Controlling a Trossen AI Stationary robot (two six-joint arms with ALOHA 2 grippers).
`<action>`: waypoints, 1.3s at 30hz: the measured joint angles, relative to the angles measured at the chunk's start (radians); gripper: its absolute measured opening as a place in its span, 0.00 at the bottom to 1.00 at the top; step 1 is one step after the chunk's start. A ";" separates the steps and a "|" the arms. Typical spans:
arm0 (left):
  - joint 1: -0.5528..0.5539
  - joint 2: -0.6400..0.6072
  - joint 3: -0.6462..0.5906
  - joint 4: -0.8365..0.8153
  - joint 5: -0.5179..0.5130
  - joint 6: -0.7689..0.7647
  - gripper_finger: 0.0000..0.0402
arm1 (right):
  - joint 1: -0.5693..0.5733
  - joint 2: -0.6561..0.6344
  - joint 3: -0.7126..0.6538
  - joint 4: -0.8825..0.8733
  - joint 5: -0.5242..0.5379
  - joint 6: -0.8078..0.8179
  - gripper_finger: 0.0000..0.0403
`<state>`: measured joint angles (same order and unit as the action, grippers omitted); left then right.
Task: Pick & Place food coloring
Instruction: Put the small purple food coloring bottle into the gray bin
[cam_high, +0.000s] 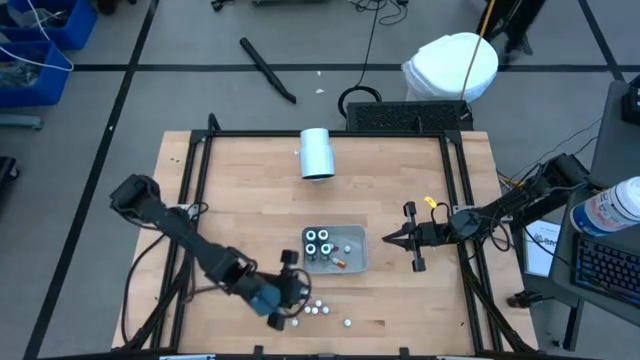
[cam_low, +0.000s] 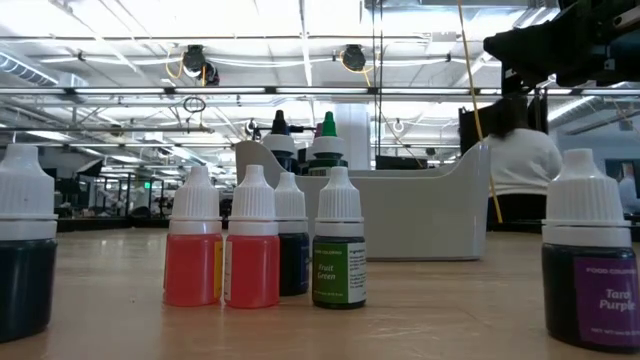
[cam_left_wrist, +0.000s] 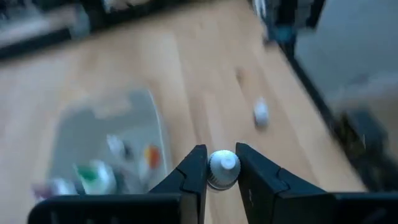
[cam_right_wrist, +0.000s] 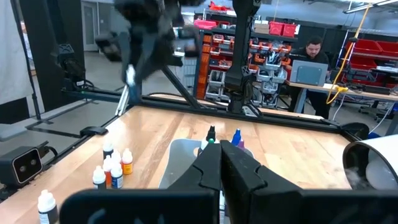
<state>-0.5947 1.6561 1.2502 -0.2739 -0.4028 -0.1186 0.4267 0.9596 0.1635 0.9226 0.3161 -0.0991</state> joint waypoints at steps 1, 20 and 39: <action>0.017 0.006 0.029 -0.002 0.001 0.025 0.18 | 0.000 0.000 0.000 0.000 0.000 0.000 0.00; 0.408 0.340 0.253 0.139 0.251 0.218 0.17 | 0.001 0.000 0.000 0.001 -0.003 -0.017 0.00; 0.459 0.419 0.266 0.107 0.317 0.244 0.19 | 0.001 0.000 0.000 0.008 -0.004 -0.021 0.00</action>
<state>-0.1360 2.0754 1.5162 -0.1665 -0.0860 0.1256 0.4274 0.9596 0.1635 0.9302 0.3122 -0.1204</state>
